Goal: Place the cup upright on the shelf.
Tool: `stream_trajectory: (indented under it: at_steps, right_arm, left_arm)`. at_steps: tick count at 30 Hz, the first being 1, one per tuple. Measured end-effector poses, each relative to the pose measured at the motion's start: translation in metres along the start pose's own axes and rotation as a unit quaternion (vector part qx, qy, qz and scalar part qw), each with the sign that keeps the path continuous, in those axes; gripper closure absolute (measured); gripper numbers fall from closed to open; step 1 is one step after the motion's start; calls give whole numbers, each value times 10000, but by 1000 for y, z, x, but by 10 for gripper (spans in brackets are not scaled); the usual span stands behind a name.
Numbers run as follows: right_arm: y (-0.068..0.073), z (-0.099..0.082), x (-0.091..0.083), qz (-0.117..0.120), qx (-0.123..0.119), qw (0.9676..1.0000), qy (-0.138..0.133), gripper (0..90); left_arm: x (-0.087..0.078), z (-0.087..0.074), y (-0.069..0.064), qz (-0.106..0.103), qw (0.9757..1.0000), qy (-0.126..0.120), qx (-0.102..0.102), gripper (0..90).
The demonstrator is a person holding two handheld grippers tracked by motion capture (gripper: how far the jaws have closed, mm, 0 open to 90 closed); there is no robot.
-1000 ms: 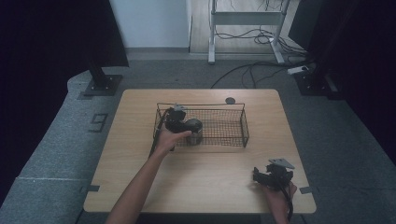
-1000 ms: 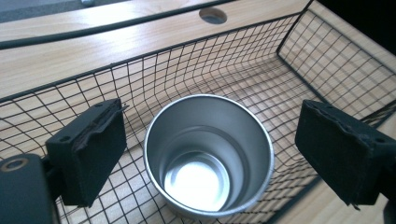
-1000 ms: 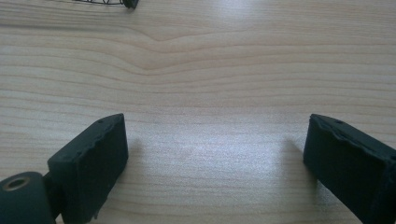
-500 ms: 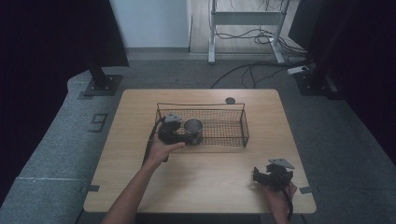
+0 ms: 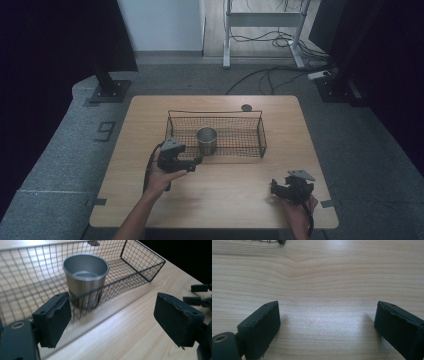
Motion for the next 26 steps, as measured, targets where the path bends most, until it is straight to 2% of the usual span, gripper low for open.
stream_trajectory:
  at_steps: [2, 8, 13, 19, 21, 22, 26]
  right_arm:
    - [0, 0, 0, 5, -1, 10000, -3, 65]
    - [0, 0, 0, -1, -3, 10000, -2, 65]
    - [0, 0, 0, 8, -3, 10000, -8, 69]
    - [0, 0, 0, -1, -3, 10000, -10, 70]
    - [0, 0, 0, 0, -3, 10000, -9, 71]
    - [0, 0, 0, 5, -2, 10000, -11, 71]
    - [0, 0, 0, 8, -3, 10000, -13, 73]
  left_arm:
    - [-6, -9, 0, 60, 10000, -22, -4, 148]
    - [-15, -37, -2, 70, 10000, 65, 13, 148]
    - [-22, -60, -3, 13, 9999, 140, -68, 157]
    - [-19, -83, 0, -5, 9993, 162, -345, 162]
    - [-16, -89, 0, -24, 9989, 232, -413, 160]
    - [-15, -92, 1, 2, 9989, 299, -364, 159]
    - [-16, -92, 5, 33, 9989, 235, -401, 158]
Point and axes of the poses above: each handheld gripper's, and its own axes: x roughly forward along the jaws, z roughly out of its top, y roughly to its left, the point moved 9 cm from there along x, roughly forward along the jaws, and after that the axes turned 3 degrees about x, right-handed, at the moved point
